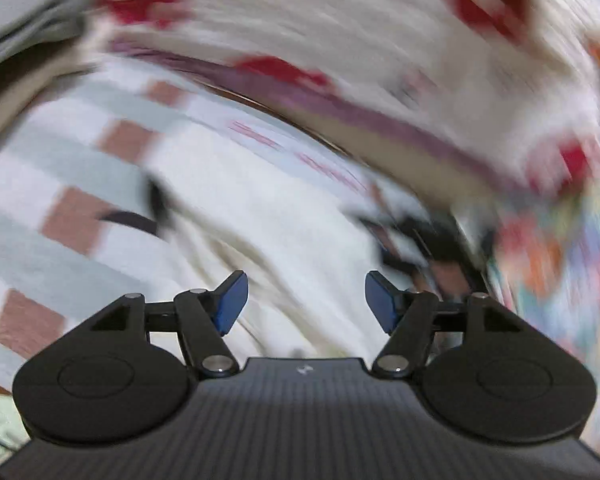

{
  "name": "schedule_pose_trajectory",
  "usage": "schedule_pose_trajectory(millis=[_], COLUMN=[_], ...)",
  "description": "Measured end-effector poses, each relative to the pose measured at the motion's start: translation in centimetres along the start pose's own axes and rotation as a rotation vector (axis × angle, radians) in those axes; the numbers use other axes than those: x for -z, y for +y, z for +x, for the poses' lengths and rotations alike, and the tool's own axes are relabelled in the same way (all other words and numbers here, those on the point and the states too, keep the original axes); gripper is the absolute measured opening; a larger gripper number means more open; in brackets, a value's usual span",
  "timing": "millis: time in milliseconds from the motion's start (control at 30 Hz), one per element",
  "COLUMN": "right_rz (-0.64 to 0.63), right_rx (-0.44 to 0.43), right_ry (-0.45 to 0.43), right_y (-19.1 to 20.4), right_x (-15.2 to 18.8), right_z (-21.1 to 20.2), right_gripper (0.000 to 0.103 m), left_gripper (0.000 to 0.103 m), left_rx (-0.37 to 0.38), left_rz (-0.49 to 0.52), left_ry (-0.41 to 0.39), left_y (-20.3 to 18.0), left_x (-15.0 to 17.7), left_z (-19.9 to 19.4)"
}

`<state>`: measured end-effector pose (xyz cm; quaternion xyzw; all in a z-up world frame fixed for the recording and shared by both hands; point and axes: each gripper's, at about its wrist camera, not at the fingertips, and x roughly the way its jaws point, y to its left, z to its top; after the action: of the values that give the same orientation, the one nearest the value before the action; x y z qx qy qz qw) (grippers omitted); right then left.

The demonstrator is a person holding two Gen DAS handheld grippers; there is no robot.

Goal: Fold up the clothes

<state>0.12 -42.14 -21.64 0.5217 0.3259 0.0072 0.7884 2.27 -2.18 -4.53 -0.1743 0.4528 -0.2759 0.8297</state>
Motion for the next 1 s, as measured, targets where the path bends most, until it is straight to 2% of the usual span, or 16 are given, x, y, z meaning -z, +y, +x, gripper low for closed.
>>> schedule_pose_trajectory(millis=[33, 100, 167, 267, 367, 500, 567, 667, 733, 800, 833, 867, 933, 1000], right_rz=[0.012, 0.113, 0.17, 0.15, 0.103, -0.051, -0.13, -0.133, -0.142, -0.173, -0.197, -0.235, -0.289, -0.281], right_rx=[-0.006, -0.045, -0.062, -0.05, -0.072, -0.038, -0.026, -0.034, 0.009, 0.027, 0.027, 0.0, -0.127, -0.268], right_ry=[-0.014, -0.014, -0.004, 0.022, 0.109, 0.182, 0.174, 0.132, 0.096, 0.068, 0.062, 0.083, 0.103, 0.015], right_y=[-0.4, -1.5, -2.1, -1.7, -0.9, 0.7, 1.3, 1.3, 1.6, 2.5, 3.0, 3.6, 5.4, 6.2], right_x=[0.0, -0.1, 0.0, 1.1, 3.4, 6.8, 8.0, 8.4, 8.5, 8.6, 8.6, 8.3, 6.8, 4.8], right_z=[0.0, 0.1, -0.3, -2.0, -3.3, -4.2, -4.3, -3.8, -2.8, -1.7, -1.3, -1.2, -2.2, -5.2], right_gripper=[0.039, 0.042, 0.05, 0.06, 0.061, 0.061, 0.063, 0.073, 0.076, 0.078, 0.058, 0.014, 0.013, 0.013], left_gripper=[0.064, 0.062, 0.063, 0.064, 0.064, 0.064, 0.063, 0.059, 0.047, 0.042, 0.042, 0.042, 0.041, 0.042], left_rx=[-0.025, -0.014, -0.005, -0.036, 0.02, 0.117, 0.145, 0.187, 0.216, 0.236, 0.235, 0.234, 0.234, 0.244], left_rz=[-0.086, -0.197, -0.279, -0.215, -0.268, -0.386, -0.438, -0.461, -0.454, -0.446, -0.441, -0.437, -0.43, -0.419], left_ry=[-0.015, -0.039, -0.065, -0.089, -0.111, -0.15, -0.168, -0.189, -0.205, -0.217, -0.214, -0.212, -0.196, -0.169], left_y=[1.9, 4.4, 6.4, 6.7, 8.3, 10.7, 11.6, 12.2, 12.3, 12.4, 12.4, 12.4, 12.3, 12.2], left_x=[-1.2, -2.9, -4.4, -4.9, -4.0, -3.2, -2.6, -2.1, -1.9, -1.8, -1.8, -1.9, -2.0, -2.2], left_z=[0.9, 3.0, 4.8, 6.5, 7.4, 8.9, 9.3, 9.7, 9.7, 9.7, 9.7, 9.6, 9.4, 8.8])
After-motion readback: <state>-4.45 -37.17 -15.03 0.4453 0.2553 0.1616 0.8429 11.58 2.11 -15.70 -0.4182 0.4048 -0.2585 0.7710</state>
